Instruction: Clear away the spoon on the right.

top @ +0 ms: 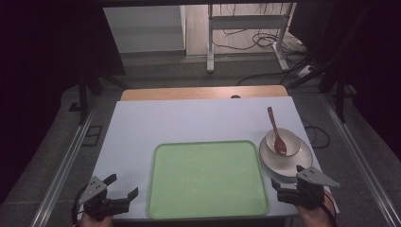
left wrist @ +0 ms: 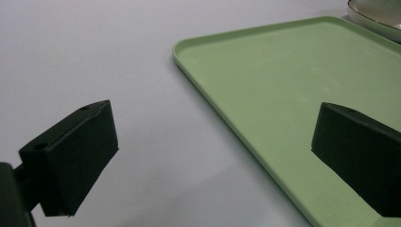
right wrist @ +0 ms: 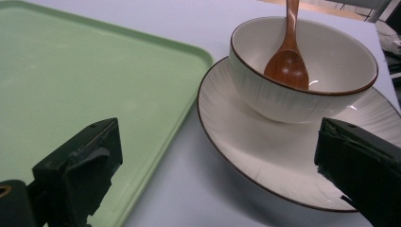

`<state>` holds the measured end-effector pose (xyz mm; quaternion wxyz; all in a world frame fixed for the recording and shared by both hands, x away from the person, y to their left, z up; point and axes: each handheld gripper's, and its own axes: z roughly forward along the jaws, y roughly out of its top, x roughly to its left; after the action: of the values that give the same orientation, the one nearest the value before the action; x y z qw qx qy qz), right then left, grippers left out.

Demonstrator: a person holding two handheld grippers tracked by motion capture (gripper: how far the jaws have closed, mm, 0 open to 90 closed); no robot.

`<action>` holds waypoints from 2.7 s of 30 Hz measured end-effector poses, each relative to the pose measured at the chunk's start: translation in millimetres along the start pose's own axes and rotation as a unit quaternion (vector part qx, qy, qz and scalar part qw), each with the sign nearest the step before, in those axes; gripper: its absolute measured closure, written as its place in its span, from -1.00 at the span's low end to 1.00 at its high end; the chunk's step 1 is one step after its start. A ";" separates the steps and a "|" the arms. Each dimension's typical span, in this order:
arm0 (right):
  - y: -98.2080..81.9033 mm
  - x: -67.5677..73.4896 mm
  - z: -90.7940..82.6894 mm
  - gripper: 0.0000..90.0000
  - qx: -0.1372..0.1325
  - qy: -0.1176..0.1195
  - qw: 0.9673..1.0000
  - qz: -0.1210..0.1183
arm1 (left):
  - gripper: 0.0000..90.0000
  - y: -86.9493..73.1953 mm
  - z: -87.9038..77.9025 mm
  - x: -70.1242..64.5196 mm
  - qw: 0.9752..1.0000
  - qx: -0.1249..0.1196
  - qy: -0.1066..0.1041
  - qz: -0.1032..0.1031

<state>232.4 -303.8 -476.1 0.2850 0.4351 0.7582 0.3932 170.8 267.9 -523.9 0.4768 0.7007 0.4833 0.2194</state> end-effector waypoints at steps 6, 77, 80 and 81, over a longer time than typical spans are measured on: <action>4.7 -2.9 1.7 -0.96 0.000 0.002 1.000 -0.006 | -0.98 -0.3 -0.3 0.3 1.000 0.000 0.002 -0.001; 89.3 -52.2 64.5 -0.76 0.070 -0.019 0.997 0.020 | -0.97 0.0 0.9 -0.4 1.000 0.005 0.004 0.003; 92.5 -54.2 68.4 -0.69 0.077 -0.021 0.997 0.018 | -0.97 0.0 0.7 -0.2 1.000 0.004 0.004 0.003; 92.5 -54.2 68.4 -0.69 0.077 -0.021 0.997 0.018 | -0.97 0.0 0.7 -0.2 1.000 0.004 0.004 0.003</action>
<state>350.6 -298.9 -429.2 0.2595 0.4776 0.7719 0.3298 171.3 267.4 -524.1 0.4712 0.7031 0.4843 0.2214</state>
